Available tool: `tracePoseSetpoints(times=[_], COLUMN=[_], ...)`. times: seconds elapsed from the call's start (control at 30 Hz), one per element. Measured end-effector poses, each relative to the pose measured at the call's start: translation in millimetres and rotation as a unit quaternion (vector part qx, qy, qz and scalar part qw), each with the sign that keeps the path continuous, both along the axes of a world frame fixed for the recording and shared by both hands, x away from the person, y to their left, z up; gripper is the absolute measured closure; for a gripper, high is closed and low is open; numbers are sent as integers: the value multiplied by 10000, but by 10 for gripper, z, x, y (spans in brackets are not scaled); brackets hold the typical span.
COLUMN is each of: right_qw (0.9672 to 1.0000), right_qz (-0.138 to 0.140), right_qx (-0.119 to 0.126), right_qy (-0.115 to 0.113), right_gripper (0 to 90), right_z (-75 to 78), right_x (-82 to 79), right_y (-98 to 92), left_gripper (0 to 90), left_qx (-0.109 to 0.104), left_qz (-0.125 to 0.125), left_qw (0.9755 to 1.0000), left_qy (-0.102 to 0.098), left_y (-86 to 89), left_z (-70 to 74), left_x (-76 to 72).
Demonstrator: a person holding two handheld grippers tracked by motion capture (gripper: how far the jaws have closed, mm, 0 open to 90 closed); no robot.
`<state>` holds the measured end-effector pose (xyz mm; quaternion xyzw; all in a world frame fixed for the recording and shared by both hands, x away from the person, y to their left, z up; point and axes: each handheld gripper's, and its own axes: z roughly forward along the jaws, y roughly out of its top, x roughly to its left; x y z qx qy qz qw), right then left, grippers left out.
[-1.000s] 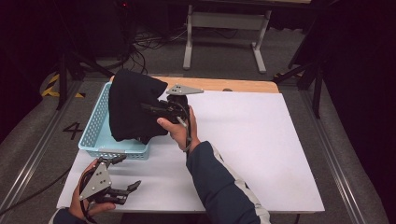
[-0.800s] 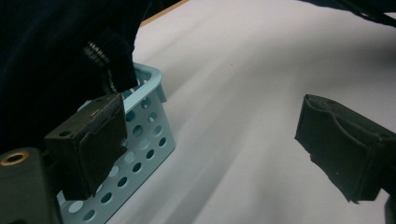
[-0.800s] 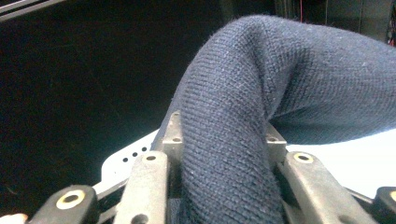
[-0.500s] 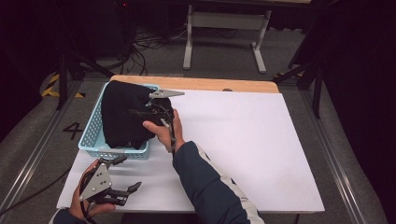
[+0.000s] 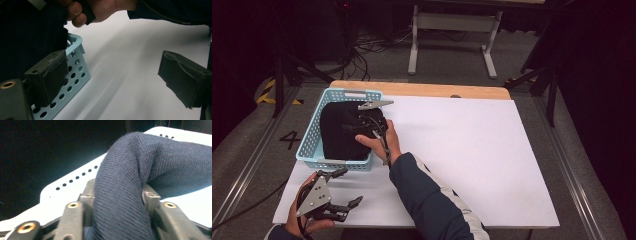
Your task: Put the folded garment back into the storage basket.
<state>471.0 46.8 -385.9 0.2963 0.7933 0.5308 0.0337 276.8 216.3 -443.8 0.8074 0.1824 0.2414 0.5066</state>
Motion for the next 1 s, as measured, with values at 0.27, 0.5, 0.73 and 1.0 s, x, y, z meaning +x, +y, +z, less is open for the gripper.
tracePoseSetpoints(times=[0.27, 0.5, 0.73, 1.0], right_qw=[9999, 9995, 9984, 9977], right_qz=[-80, -122, -28, -31], right_qx=[-49, -249, -344, -373], right_qy=[47, -144, -456, -558], right_gripper=[451, 439, 448, 451], right_z=[11, 20, 67, 70], right_x=[26, -31, -99, -156], right_y=[-97, -152, -178, -231], left_gripper=[98, 98, 98, 98], left_qx=[20, 9, 11, 45], left_qz=[-12, -21, -62, -61], left_qw=[10000, 10000, 10000, 10000], left_qy=[22, 29, 56, 55], left_y=[-11, -18, -28, -41], left_z=[-9, -9, -14, -19], left_x=[0, -4, 0, 5])
